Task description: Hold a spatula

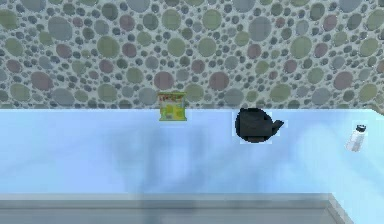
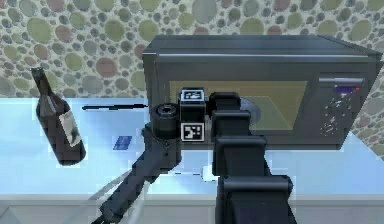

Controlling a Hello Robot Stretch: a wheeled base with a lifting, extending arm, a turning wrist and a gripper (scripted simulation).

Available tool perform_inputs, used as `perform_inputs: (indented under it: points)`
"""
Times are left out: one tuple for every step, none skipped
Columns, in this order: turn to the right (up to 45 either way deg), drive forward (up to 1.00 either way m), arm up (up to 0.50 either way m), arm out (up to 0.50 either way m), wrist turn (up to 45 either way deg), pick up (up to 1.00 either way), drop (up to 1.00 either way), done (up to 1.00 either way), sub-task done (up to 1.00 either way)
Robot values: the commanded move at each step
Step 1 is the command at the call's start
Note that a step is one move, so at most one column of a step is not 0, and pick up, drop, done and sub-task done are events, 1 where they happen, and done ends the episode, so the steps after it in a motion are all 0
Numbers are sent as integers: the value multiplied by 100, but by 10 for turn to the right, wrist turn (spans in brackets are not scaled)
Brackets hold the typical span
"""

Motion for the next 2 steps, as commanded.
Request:
perform_inputs:
  points:
    - [0, 0, 0, 0, 450, 0, 0, 0, 0]
    - [0, 0, 0, 0, 450, 0, 0, 0, 0]
